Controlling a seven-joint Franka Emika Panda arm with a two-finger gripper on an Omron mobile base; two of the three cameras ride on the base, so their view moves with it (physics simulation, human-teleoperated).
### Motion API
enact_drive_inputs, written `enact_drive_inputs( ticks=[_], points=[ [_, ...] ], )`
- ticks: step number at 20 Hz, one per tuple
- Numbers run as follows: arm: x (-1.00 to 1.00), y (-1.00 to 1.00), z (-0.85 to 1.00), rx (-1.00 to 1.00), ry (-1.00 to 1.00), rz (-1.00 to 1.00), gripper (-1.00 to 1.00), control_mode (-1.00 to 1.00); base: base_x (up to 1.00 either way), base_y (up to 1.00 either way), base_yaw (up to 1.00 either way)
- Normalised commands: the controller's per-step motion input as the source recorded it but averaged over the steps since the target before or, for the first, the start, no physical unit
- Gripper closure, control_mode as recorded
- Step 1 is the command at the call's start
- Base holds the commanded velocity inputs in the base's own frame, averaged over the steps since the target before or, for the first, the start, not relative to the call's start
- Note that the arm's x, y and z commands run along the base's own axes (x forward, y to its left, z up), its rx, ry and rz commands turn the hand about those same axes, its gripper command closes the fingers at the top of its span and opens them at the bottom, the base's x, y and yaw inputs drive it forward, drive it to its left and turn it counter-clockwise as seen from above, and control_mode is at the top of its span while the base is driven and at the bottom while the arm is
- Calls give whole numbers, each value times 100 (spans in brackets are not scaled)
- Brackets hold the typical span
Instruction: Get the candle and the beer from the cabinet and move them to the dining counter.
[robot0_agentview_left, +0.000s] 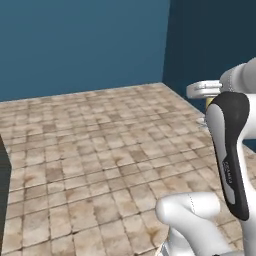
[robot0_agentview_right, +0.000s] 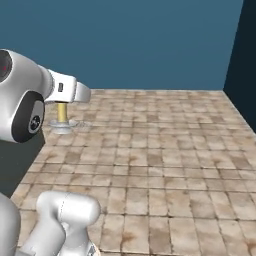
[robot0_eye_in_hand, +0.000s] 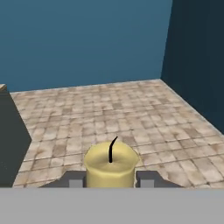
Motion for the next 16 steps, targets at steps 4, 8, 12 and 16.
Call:
enact_drive_inputs(
  ticks=[4,8,12,16],
  points=[
    [0,0,0,0,0,0,100,100,100,-65,45],
    [0,0,0,0,0,0,100,100,100,-76,25],
    [0,0,0,0,0,0,100,100,100,-77,27],
    [0,0,0,0,0,0,100,100,100,-43,14]
  ],
)
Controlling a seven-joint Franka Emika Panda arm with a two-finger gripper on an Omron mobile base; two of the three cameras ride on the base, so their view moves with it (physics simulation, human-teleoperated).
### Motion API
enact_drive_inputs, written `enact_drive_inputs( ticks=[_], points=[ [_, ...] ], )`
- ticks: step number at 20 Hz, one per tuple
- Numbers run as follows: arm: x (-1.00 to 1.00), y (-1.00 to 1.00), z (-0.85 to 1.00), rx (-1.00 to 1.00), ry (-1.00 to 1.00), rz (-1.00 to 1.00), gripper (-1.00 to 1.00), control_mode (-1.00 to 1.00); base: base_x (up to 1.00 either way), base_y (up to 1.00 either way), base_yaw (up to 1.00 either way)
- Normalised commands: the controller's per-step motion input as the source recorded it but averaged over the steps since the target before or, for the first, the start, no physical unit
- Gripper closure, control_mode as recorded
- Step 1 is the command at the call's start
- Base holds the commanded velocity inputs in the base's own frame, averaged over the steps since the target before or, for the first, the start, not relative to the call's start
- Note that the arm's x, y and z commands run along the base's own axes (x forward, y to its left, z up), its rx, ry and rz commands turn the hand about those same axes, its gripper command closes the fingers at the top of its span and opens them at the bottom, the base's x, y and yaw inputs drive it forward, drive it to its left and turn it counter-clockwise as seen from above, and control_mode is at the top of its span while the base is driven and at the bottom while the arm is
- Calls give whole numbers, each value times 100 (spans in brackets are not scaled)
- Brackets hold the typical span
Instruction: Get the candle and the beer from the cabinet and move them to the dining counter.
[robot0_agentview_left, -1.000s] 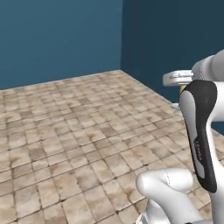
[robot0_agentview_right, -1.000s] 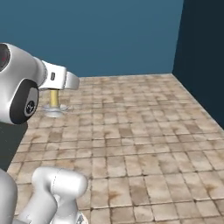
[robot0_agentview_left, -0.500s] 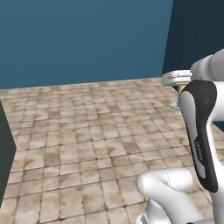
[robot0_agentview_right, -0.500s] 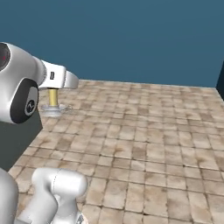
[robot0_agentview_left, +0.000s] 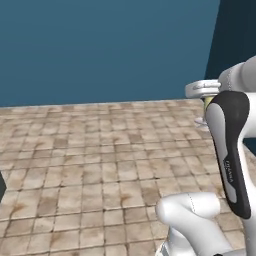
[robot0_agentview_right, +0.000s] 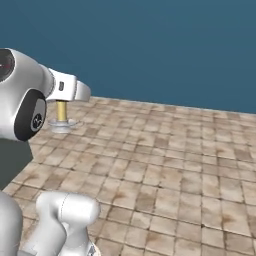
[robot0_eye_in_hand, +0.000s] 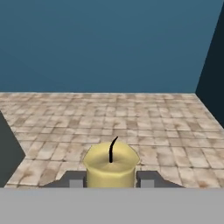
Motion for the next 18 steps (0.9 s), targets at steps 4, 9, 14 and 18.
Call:
enact_drive_inputs(
  ticks=[4,9,14,18],
  points=[
    [0,0,0,0,0,0,100,100,100,-1,0],
    [0,0,0,0,0,0,100,100,100,0,0],
    [0,0,0,0,0,0,100,100,100,0,0],
    [0,0,0,0,0,0,100,100,100,0,1]
  ],
)
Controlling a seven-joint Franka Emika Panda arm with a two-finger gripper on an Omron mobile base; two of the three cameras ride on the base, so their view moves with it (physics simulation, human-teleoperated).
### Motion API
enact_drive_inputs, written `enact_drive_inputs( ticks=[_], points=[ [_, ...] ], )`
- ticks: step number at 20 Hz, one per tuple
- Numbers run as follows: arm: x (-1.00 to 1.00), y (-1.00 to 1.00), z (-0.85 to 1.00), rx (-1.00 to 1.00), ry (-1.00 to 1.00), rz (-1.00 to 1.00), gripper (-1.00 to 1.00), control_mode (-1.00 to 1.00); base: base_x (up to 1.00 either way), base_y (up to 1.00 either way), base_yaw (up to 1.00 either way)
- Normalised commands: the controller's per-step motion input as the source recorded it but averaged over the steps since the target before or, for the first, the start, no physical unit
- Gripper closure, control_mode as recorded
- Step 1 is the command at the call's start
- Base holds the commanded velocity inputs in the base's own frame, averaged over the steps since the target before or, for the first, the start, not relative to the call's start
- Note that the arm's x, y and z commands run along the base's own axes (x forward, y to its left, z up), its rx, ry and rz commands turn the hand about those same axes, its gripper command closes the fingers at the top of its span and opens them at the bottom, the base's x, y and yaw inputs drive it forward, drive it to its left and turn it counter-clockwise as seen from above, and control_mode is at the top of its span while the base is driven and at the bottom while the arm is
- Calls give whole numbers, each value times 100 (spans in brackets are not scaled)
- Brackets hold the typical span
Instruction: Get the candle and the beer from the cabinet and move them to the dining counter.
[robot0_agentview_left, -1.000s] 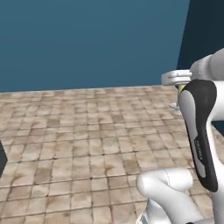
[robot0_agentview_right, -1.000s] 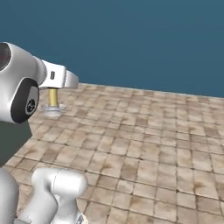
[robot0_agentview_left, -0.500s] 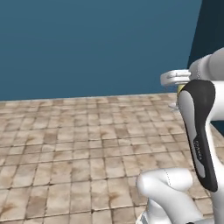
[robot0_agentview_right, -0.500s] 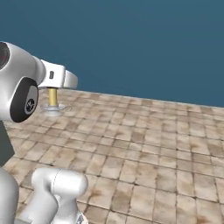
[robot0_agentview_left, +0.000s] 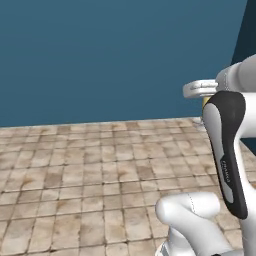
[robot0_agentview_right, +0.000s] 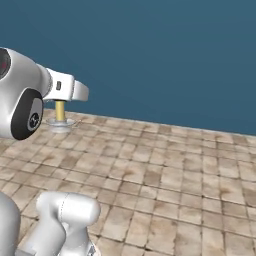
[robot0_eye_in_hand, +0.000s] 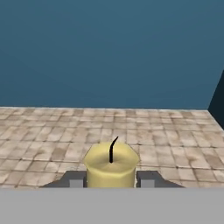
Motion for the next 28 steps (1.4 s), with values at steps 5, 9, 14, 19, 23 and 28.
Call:
enact_drive_inputs(
  ticks=[5,9,14,19,23,28],
  points=[
    [0,0,0,0,0,0,100,100,100,0,2],
    [0,0,0,0,0,0,100,100,100,0,10],
    [0,0,0,0,0,0,100,100,100,-4,48],
    [0,0,0,0,0,0,100,100,100,-22,69],
    [0,0,0,0,0,0,100,100,100,-24,70],
    [0,0,0,0,0,0,100,100,100,-29,70]
  ],
)
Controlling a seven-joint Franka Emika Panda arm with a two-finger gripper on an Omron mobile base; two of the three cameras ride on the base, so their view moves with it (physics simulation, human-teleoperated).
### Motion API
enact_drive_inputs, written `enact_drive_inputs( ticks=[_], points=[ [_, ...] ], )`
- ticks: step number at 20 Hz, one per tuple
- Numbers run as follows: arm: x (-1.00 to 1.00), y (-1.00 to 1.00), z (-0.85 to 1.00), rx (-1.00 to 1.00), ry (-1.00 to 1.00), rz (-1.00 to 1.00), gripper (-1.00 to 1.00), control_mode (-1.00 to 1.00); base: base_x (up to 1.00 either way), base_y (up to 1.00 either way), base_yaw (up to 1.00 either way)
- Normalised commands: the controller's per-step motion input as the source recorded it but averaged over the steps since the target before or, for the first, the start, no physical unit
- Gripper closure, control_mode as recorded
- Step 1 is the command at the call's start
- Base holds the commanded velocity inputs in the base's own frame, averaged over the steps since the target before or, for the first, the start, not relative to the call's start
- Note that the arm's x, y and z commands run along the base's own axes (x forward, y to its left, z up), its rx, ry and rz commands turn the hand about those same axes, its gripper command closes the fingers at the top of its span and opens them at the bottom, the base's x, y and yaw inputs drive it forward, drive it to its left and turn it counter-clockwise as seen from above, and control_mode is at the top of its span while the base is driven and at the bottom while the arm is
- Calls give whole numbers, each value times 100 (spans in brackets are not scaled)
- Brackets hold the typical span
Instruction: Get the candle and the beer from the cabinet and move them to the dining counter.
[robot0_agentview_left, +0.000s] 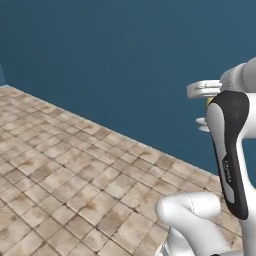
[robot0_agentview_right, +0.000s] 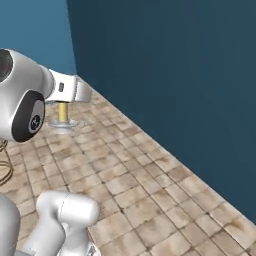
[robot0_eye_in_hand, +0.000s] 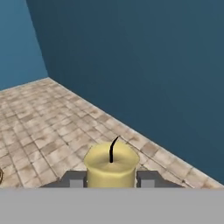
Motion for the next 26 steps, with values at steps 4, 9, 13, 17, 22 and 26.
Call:
enact_drive_inputs(
  ticks=[4,9,13,17,22,26],
  points=[
    [0,0,0,0,0,0,100,100,100,-30,66],
    [0,0,0,0,0,0,100,100,99,-32,52],
    [0,0,0,0,0,0,100,100,95,-52,52],
    [0,0,0,0,0,0,100,100,93,-53,54],
    [0,0,0,0,0,0,100,100,85,-55,55],
    [0,0,0,0,0,0,100,100,77,-56,57]
  ],
)
